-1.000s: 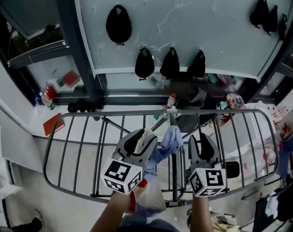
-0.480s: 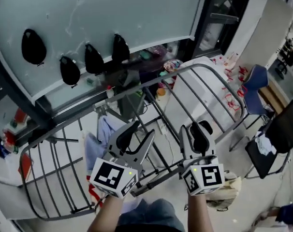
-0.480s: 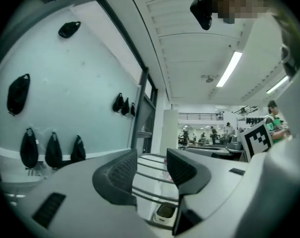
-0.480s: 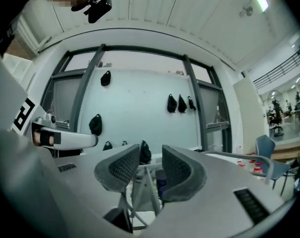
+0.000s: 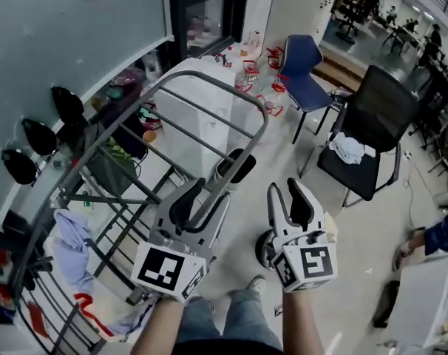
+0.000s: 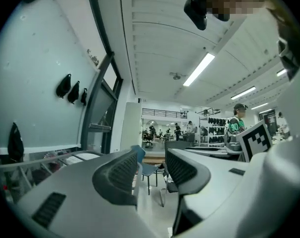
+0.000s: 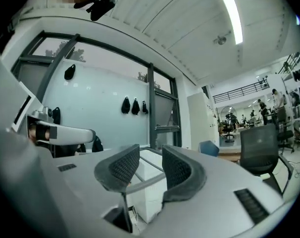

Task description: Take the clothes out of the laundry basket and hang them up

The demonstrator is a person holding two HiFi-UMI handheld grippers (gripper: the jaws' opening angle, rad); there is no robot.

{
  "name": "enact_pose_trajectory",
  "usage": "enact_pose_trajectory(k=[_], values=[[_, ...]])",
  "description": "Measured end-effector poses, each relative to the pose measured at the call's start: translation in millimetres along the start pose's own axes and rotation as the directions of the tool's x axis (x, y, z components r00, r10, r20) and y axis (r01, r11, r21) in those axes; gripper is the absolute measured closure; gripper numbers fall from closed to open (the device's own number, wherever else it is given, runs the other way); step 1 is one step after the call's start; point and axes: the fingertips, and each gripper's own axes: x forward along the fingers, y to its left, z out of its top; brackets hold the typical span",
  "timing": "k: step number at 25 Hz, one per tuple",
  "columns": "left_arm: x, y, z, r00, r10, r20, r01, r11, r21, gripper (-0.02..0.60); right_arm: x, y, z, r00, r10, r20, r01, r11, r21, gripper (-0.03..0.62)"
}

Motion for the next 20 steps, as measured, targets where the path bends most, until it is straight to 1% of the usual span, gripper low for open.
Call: enact_pose_trajectory(k=[4, 9, 13, 15, 18, 20], values=[[64.8, -72.6, -12.0, 0.996, -0.085, -0.028, 0.084, 0.996, -0.009, 0.385, -38.0, -90.2, -5.2, 0.995, -0.093, -0.027, 0.093, 0.996, -0.017, 0.449], [146.2, -161.7, -29.0, 0.978, -0.201, -0.053, 0.199, 0.979, -0.032, 0.385, -87.0, -202.1, -14.6, 0.975, -0.217, -0.051, 0.216, 0.976, -0.011, 0.45], [206.0, -224.4, -41.5, 0.958, -0.28, -0.066, 0.279, 0.96, -0.03, 0.385, -126.5, -281.8, -25.1, 0.949, -0.307, -0.067, 0.307, 0.952, -0.012, 0.449], [232.2, -251.6, -49.3, 0.948, -0.312, -0.069, 0.311, 0.95, -0.021, 0.385, -146.9, -317.0, -33.3, 0.932, -0.355, -0.075, 0.355, 0.935, -0.013, 0.448], [265.5, -285.8, -63.0, 0.937, -0.343, -0.064, 0.343, 0.939, 0.002, 0.385, -172.8, -361.1, -45.5, 0.908, -0.411, -0.083, 0.412, 0.911, -0.004, 0.448], [282.8, -307.8, -74.5, 0.923, -0.377, -0.077, 0.379, 0.926, 0.002, 0.385, -187.3, -384.8, -54.8, 0.89, -0.446, -0.096, 0.448, 0.894, 0.003, 0.449]])
